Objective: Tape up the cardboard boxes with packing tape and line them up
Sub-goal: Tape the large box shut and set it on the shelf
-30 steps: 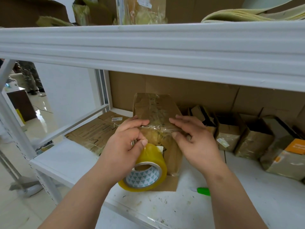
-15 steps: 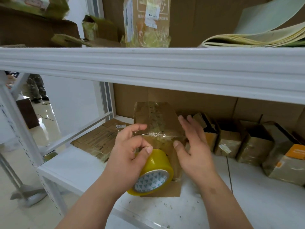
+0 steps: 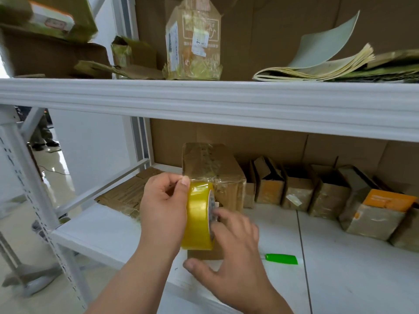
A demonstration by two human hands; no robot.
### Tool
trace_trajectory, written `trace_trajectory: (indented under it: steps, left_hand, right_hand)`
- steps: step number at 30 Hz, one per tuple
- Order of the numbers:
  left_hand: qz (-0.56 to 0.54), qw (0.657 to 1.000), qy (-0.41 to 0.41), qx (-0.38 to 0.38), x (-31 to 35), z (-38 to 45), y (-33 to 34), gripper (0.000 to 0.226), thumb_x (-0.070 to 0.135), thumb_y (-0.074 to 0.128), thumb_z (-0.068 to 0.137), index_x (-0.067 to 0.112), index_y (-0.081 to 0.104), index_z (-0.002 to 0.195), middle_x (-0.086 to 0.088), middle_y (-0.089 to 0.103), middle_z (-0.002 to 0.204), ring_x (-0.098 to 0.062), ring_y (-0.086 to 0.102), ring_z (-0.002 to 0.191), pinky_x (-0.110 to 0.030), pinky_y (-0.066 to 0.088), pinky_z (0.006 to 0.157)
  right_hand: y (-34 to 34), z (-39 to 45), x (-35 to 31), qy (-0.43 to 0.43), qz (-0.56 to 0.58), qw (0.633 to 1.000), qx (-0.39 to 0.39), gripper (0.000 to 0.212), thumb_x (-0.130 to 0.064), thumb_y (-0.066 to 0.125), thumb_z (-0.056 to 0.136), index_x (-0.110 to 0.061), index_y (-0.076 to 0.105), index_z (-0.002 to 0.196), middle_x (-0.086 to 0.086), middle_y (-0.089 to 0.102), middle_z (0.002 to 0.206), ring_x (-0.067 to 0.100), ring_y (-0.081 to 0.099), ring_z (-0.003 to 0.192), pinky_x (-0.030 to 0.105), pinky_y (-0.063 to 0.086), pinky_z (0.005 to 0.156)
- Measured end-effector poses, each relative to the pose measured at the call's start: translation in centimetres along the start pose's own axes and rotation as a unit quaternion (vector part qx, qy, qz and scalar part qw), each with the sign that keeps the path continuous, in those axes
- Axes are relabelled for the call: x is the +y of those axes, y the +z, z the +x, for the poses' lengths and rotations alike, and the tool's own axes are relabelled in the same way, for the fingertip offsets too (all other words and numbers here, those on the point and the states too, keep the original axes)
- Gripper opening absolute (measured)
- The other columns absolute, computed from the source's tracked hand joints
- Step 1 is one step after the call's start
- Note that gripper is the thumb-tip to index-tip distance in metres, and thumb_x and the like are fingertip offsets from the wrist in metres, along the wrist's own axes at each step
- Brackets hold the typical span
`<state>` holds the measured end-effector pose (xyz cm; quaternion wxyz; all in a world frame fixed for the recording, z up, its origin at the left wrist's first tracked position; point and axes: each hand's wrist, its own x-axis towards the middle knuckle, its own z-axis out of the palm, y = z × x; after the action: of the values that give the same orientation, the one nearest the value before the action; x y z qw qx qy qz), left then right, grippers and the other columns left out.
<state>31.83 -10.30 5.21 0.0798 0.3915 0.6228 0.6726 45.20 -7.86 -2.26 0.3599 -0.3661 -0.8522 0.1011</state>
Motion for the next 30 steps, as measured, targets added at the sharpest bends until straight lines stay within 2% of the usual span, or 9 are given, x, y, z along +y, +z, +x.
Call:
trace_trajectory:
  steps: [4, 7, 11, 16, 18, 21, 24, 27, 30]
  left_hand:
    - [-0.06, 0.996, -0.06, 0.005, 1.2, -0.8, -0.3, 0.015, 0.026, 0.064, 0.095, 0.025, 0.067, 0.08, 0.002, 0.067, 0.089, -0.011, 0.062, 0.081, -0.031, 0.051, 0.074]
    - [-0.121, 0.987, -0.109, 0.014, 0.9, -0.9, -0.9, 0.019, 0.02, 0.065, 0.095, 0.023, 0.069, 0.076, 0.001, 0.069, 0.079, -0.015, 0.06, 0.075, -0.033, 0.051, 0.071]
    - [-0.177, 0.972, -0.156, 0.004, 0.5, -1.6, -1.6, 0.03, 0.016, 0.063, 0.095, 0.027, 0.069, 0.068, -0.001, 0.067, 0.075, -0.023, 0.058, 0.079, -0.043, 0.049, 0.08]
    - [-0.277, 0.941, -0.196, 0.01, 1.5, -1.5, -2.7, 0.022, 0.016, 0.057, 0.099, 0.025, 0.06, 0.079, 0.004, 0.07, 0.075, -0.015, 0.061, 0.075, -0.03, 0.045, 0.073]
    - [-0.307, 0.93, -0.201, -0.007, 1.7, -1.5, -2.9, 0.018, 0.014, 0.059, 0.098, 0.02, 0.062, 0.082, 0.001, 0.07, 0.074, -0.014, 0.061, 0.07, -0.025, 0.046, 0.067]
    - [-0.332, 0.919, -0.211, -0.005, 1.2, -1.6, -2.8, 0.011, 0.009, 0.063, 0.094, 0.013, 0.07, 0.087, -0.004, 0.072, 0.077, -0.013, 0.064, 0.068, -0.018, 0.051, 0.058]
    - [-0.347, 0.915, -0.204, 0.007, 0.8, -1.1, -2.8, 0.019, 0.003, 0.065, 0.09, 0.013, 0.072, 0.104, -0.006, 0.075, 0.081, -0.012, 0.065, 0.069, -0.019, 0.054, 0.064]
    - [-0.365, 0.91, -0.195, 0.006, 0.5, -0.3, -2.6, 0.034, -0.003, 0.065, 0.087, 0.016, 0.068, 0.115, -0.008, 0.075, 0.08, -0.014, 0.065, 0.072, -0.025, 0.054, 0.076]
    - [-0.358, 0.91, -0.21, -0.021, 0.5, 0.8, -2.3, 0.013, 0.004, 0.064, 0.09, 0.013, 0.07, 0.098, -0.007, 0.073, 0.076, -0.015, 0.063, 0.065, -0.021, 0.049, 0.06]
  right_hand:
    - [-0.6, -0.6, -0.4, 0.011, 0.025, 0.999, -0.028, 0.062, -0.077, 0.033, 0.082, -0.034, 0.06, 0.118, -0.036, 0.045, 0.13, -0.019, 0.004, 0.136, 0.033, 0.012, 0.111]
    - [-2.4, -0.9, -0.5, 0.02, 0.076, 0.996, -0.036, 0.068, -0.083, 0.031, 0.075, -0.031, 0.062, 0.107, -0.048, 0.031, 0.118, -0.03, 0.001, 0.125, 0.022, 0.014, 0.102]
    - [-4.1, -1.6, -0.5, 0.063, 0.159, 0.984, -0.051, 0.07, -0.096, 0.034, 0.065, -0.034, 0.055, 0.091, -0.023, 0.052, 0.094, -0.008, 0.031, 0.112, 0.026, 0.036, 0.089]
    - [-5.3, -2.2, 1.0, 0.095, 0.147, 0.984, -0.036, 0.068, -0.096, 0.038, 0.061, -0.032, 0.051, 0.08, -0.006, 0.053, 0.074, 0.007, 0.046, 0.09, 0.025, 0.035, 0.065]
    - [-5.8, -2.2, 1.1, 0.125, 0.171, 0.977, -0.007, 0.056, -0.085, 0.046, 0.063, -0.032, 0.054, 0.081, -0.006, 0.056, 0.068, 0.006, 0.051, 0.071, 0.023, 0.035, 0.058]
    - [-6.8, -1.8, 0.9, 0.135, 0.208, 0.969, 0.013, 0.056, -0.078, 0.05, 0.062, -0.024, 0.057, 0.074, -0.014, 0.056, 0.062, 0.001, 0.049, 0.056, 0.015, 0.038, 0.052]
    - [-7.5, -1.1, 0.9, 0.121, 0.213, 0.969, 0.018, 0.049, -0.075, 0.056, 0.063, -0.027, 0.058, 0.075, -0.011, 0.056, 0.062, 0.001, 0.048, 0.054, 0.017, 0.039, 0.05]
    - [-8.4, -0.1, 1.1, 0.109, 0.198, 0.974, 0.018, 0.045, -0.072, 0.06, 0.063, -0.029, 0.059, 0.078, -0.009, 0.058, 0.067, 0.005, 0.053, 0.058, 0.029, 0.047, 0.051]
    - [-9.4, 1.0, 1.2, 0.088, 0.177, 0.98, 0.033, 0.038, -0.059, 0.068, 0.067, -0.022, 0.06, 0.073, -0.009, 0.057, 0.066, 0.003, 0.052, 0.059, 0.018, 0.041, 0.051]
